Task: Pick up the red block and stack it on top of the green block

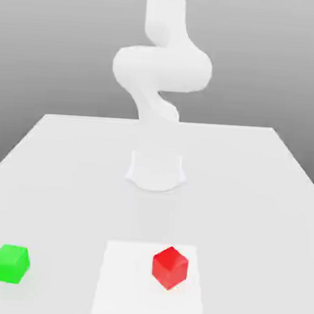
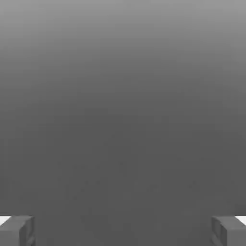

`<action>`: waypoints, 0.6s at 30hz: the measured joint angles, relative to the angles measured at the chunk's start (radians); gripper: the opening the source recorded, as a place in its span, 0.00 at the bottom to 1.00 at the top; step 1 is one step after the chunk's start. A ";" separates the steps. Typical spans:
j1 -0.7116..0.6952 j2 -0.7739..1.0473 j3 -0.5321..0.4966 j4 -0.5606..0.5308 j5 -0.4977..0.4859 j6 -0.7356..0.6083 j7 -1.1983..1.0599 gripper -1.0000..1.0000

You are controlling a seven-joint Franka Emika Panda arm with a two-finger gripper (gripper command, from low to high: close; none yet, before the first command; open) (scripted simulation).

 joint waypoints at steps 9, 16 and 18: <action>0.060 0.338 -0.025 -0.175 -0.053 0.190 -0.212 0.50; 0.103 0.591 -0.046 -0.307 -0.036 0.334 -0.413 0.50; 0.113 0.663 -0.041 -0.345 -0.015 0.375 -0.482 0.50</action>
